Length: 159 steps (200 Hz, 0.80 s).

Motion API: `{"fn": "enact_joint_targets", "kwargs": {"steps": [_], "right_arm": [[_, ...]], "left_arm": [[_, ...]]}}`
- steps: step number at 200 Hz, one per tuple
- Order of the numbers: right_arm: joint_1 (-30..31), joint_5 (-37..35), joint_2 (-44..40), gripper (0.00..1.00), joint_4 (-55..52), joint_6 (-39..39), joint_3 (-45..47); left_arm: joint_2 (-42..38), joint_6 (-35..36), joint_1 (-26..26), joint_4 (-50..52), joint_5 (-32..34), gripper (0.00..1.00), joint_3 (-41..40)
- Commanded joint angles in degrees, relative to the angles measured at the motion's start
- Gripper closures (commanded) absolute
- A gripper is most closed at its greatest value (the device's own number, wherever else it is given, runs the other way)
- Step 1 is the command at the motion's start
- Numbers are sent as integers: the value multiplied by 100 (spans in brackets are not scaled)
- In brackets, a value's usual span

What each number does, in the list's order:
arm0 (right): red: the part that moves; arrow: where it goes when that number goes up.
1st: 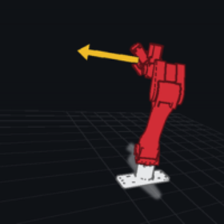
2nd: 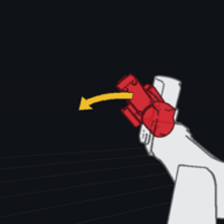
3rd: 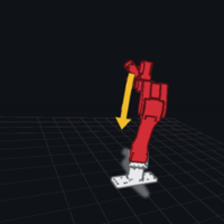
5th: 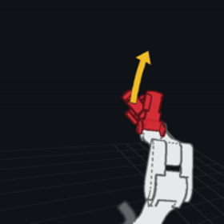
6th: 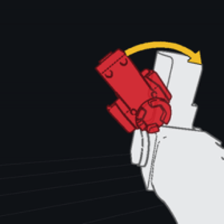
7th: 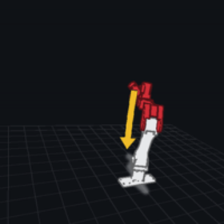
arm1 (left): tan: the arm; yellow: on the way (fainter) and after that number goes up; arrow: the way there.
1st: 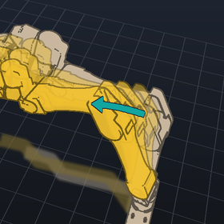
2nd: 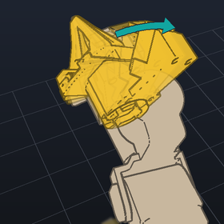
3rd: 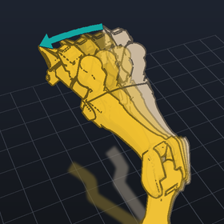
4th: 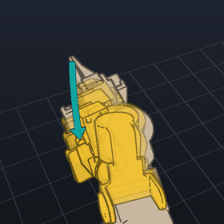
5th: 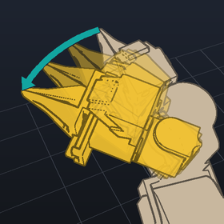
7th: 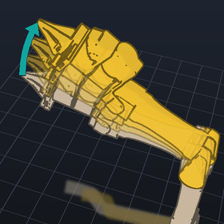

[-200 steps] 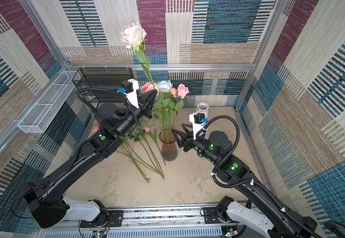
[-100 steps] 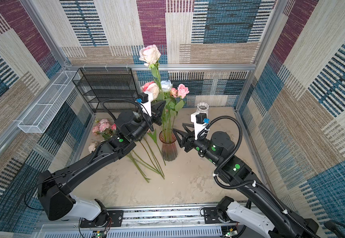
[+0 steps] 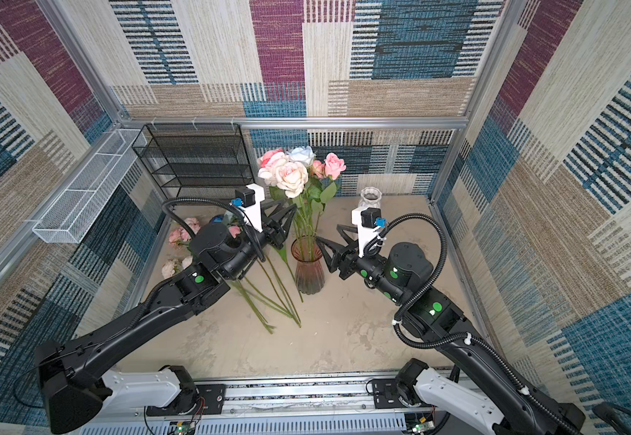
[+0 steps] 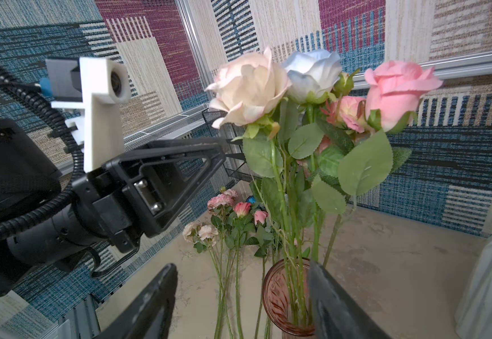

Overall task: Arrange flowers in a vase
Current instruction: Place the flower in the vase, then pick up the flower from the flowers.

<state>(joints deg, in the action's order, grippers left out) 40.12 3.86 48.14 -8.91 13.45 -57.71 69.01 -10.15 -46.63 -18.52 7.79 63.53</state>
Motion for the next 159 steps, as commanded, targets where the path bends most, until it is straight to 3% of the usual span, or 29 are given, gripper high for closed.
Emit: {"fn": "enact_joint_targets", "kwargs": {"steps": [1, 36, 65, 109, 159], "right_arm": [[9, 57, -33, 28, 88, 126, 54], [5, 168, -50, 28, 96, 174, 220], [5, 153, -114, 28, 118, 229, 407], [7, 161, -148, 28, 102, 282, 478], [5, 137, -209, 30, 56, 291, 498]], "left_arm": [[-453, -523, -10, 447, 315, 57, -411], [-1057, -945, 151, 1412, 821, 59, -1109], [-1264, -1610, 1008, 1816, 621, 60, -1765], [-476, -2593, 2273, 2125, 281, 61, -2181], [519, -3633, 3505, 1463, -356, 65, -2785]]}}
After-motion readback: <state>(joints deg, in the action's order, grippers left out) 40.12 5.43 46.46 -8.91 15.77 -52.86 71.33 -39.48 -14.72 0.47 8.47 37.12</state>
